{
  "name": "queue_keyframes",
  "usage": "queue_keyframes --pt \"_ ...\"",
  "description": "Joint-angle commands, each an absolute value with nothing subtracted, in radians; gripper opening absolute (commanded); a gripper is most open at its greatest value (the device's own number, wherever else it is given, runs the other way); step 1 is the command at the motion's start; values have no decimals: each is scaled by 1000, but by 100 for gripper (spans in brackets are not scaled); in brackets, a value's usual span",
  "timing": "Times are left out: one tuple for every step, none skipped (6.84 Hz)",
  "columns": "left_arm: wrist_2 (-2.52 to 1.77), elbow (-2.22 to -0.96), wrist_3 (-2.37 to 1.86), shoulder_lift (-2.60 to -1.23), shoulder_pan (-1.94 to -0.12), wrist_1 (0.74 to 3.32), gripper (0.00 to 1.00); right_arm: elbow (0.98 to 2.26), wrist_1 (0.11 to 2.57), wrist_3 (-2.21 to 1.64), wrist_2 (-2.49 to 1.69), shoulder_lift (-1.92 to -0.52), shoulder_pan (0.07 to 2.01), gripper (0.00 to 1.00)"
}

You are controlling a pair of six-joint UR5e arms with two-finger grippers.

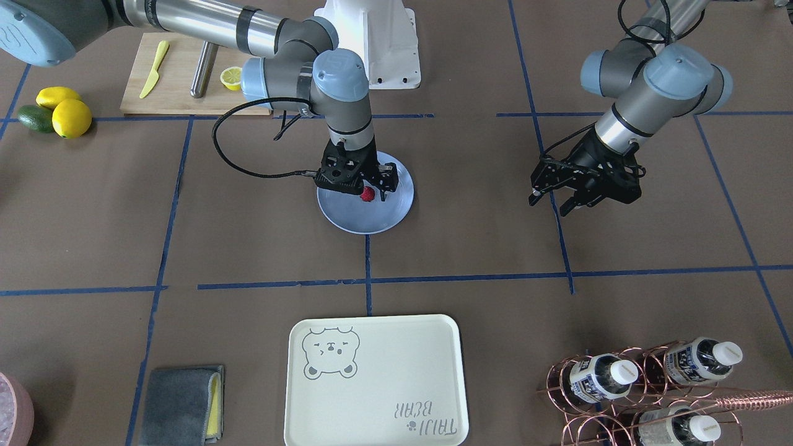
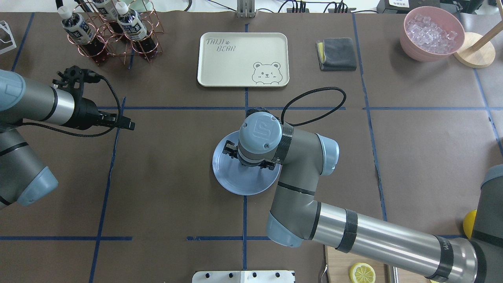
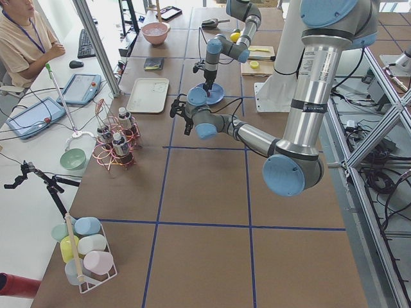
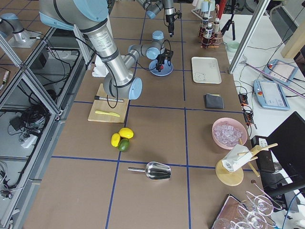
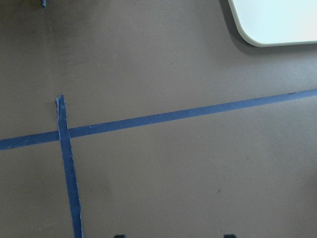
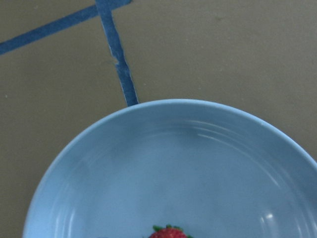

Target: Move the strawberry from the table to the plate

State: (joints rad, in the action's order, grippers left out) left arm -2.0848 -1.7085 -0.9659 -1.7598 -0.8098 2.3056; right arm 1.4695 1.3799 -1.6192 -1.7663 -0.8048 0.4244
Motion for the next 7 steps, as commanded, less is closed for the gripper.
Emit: queue_keyframes --pt "-2086 -1709 -966 -1763 -810 2306 73 1565 1382 -1614 -1787 -840 475 100" --pt "-2085 -1707 -980 -1776 -802 2303 73 1688 1381 -1609 -1857 -942 532 100" --pt "-2086 -1709 -994 -1785 -799 2303 74 1774 1381 -1595 -1924 -1044 595 100" --pt "-2088 -1709 -994 -1787 -801 2299 75 1837 1381 -1484 -1966 -1131 644 100" --pt "-2115 -1709 -979 -1779 -811 2298 75 1886 1373 -1362 -2000 -1238 699 100" --pt "-2150 -1695 -910 -1773 -881 2292 75 1917 1367 -1212 -2067 -1343 792 100" --pt "-2155 -1675 -691 -1757 -953 2240 75 1913 1368 -1045 -2144 -1414 902 100"
